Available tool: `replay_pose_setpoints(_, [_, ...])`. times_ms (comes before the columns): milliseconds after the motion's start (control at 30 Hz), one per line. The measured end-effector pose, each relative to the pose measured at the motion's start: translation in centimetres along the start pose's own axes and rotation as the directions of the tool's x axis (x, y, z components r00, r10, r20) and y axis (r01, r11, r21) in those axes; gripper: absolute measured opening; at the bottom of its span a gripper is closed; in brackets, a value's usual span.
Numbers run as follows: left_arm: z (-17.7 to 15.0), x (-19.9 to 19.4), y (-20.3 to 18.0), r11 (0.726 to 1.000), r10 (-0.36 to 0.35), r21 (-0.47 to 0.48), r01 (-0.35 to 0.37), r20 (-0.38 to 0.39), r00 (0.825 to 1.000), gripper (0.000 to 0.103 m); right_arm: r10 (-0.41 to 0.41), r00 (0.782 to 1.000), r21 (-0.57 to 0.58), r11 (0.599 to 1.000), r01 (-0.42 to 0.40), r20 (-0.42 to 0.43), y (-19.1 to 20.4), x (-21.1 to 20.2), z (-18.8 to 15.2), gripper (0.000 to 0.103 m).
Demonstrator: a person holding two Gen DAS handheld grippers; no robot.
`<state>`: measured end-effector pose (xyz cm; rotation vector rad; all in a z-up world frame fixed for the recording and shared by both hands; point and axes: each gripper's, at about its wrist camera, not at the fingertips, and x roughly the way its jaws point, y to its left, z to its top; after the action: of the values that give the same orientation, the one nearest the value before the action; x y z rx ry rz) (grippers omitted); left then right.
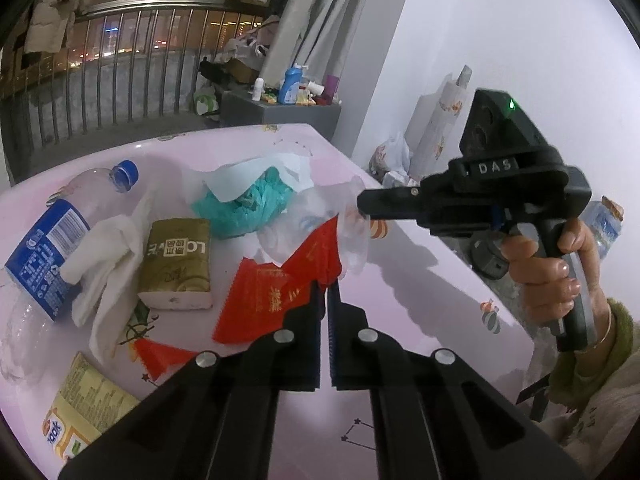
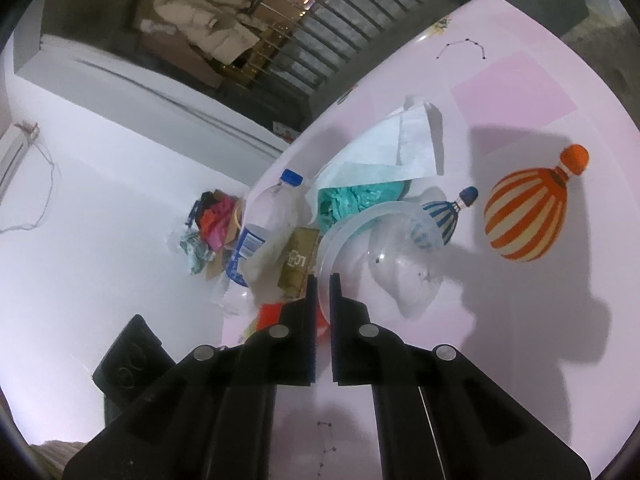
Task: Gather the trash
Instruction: 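Grasp the red wrapper with the left tool while the right tool grasps the clear plastic cup, then carry the red wrapper and clear cup over the blue wastebasket and open both tools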
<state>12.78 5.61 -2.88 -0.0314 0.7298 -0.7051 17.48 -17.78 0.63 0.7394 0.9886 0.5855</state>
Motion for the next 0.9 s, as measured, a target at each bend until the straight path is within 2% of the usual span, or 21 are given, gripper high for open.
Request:
replay_pose_setpoints(567, [2.4, -2.7, -1.4, 1.000, -0.005, -0.015, 0.007, 0.076, 0.997, 0.001, 0.073, 0.992, 0.043, 0.996, -0.077, 0.100, 0.3, -3.5, -1.5, 0.004])
replay_pose_setpoints(733, [4.3, -3.2, -3.3, 0.999, -0.041, 0.021, 0.039, 0.100, 0.994, 0.001, 0.098, 0.982, 0.042, 0.993, -0.106, 0.159, 0.0, -6.0, -2.0, 0.004])
replay_pose_setpoints(900, [7.1, -2.6, -6.3, 0.992, -0.106, 0.076, 0.098, 0.112, 0.988, 0.001, 0.103, 0.959, 0.057, 0.991, -0.122, 0.266, -1.1, -10.1, -3.2, 0.003])
